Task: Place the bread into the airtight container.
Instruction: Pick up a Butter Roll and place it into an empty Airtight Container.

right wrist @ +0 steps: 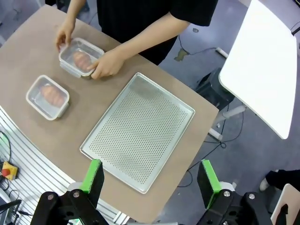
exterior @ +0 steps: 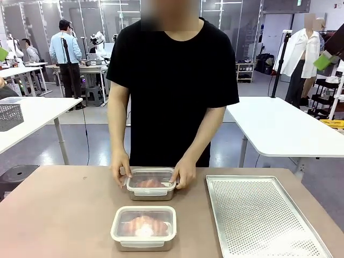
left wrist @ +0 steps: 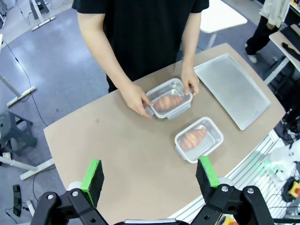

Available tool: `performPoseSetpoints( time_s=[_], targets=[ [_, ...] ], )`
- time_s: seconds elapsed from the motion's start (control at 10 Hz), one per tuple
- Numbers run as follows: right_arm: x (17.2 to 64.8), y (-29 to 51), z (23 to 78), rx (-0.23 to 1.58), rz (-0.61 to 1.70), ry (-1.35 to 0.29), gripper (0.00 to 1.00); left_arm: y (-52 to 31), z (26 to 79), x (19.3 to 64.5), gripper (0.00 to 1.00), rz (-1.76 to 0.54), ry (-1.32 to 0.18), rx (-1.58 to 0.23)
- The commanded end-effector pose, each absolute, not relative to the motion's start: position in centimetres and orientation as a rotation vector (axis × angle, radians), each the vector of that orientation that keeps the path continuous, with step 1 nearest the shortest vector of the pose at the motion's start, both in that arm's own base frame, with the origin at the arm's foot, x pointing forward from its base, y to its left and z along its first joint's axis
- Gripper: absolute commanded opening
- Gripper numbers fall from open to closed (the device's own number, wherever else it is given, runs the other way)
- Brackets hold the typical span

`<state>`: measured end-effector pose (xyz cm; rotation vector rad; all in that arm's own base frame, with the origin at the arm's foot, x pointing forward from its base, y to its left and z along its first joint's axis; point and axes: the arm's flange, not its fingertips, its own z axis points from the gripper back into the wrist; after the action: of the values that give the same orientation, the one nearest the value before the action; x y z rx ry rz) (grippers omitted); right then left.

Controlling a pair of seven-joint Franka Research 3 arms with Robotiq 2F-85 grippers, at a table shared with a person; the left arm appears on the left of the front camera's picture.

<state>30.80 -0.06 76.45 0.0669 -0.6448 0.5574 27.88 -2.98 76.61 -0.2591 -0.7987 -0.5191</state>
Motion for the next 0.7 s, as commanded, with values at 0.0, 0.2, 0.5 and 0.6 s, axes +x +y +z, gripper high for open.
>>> performPoseSetpoints(
  time_s=[0.0,0.2,0.5,0.6],
  targets=[
    [30.77,-0.13,76.39,0.064,0.553,-0.655,1.0,-2.93,76.7,27.85,1.0,-0.53,-0.797,-0.259],
    [30.77,-0.13,76.39,0.064,0.553,-0.655,1.0,-2.93,76.7,27.85,1.0,-0.53,-0.797,-0.259],
    [30.77,-0.13,76.39,0.064,0.553,-0.655,1.0,-2.93,76.7,27.85,1.0,-0.53,-0.797,-0.259],
    [30.77,-0.13,76.39,0.064,0.553,-0.655,1.0,-2.93,76.7,27.85,1.0,-0.53,-0.797,-0.259]
  ],
)
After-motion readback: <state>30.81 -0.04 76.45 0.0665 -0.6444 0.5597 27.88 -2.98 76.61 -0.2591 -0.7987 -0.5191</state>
